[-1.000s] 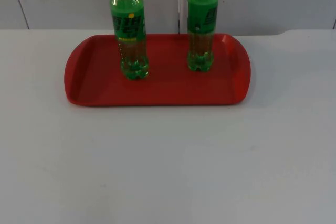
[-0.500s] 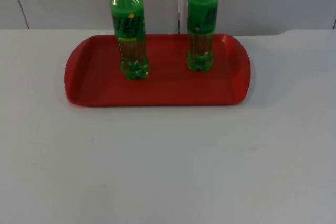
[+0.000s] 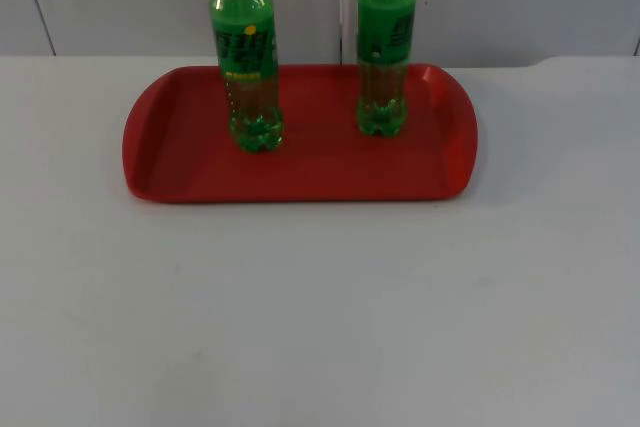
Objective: Place the bottle upright on the tray.
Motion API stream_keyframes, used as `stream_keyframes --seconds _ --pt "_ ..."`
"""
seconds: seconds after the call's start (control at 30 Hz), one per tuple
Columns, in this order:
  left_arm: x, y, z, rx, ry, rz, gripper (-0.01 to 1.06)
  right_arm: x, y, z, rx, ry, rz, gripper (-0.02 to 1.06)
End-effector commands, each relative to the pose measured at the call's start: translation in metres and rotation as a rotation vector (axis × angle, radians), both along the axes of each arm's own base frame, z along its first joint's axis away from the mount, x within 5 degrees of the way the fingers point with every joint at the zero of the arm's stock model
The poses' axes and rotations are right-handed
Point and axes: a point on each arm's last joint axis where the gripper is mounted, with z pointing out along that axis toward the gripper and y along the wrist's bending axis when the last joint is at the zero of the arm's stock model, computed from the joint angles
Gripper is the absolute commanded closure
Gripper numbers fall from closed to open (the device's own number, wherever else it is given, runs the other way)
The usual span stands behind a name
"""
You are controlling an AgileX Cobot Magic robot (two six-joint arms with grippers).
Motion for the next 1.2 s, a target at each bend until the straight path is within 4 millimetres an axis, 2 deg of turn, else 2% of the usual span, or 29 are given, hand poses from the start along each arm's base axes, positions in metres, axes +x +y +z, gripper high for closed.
stream_keyframes --seconds 0.0,0.2,0.83,1.17 --pt "0.0001 -0.0007 -0.0011 -0.015 0.0 -0.006 0.0 0.0 -0.0001 -0.0002 -0.003 -0.01 -0.003 -0.01" --pt "0.0001 -0.0007 -0.0011 -0.015 0.0 -0.006 0.0 -0.0002 -0.0001 -0.0002 -0.003 -0.01 -0.023 -0.01" --pt "0.0001 -0.0007 -0.0011 -0.015 0.0 -0.006 0.0 -0.004 0.0017 -0.0002 -0.005 -0.009 -0.398 -0.01" --pt "0.0001 -0.0007 -0.0011 -0.015 0.0 -0.006 0.0 -0.0047 0.0022 -0.0002 -0.005 -0.009 -0.477 -0.01"
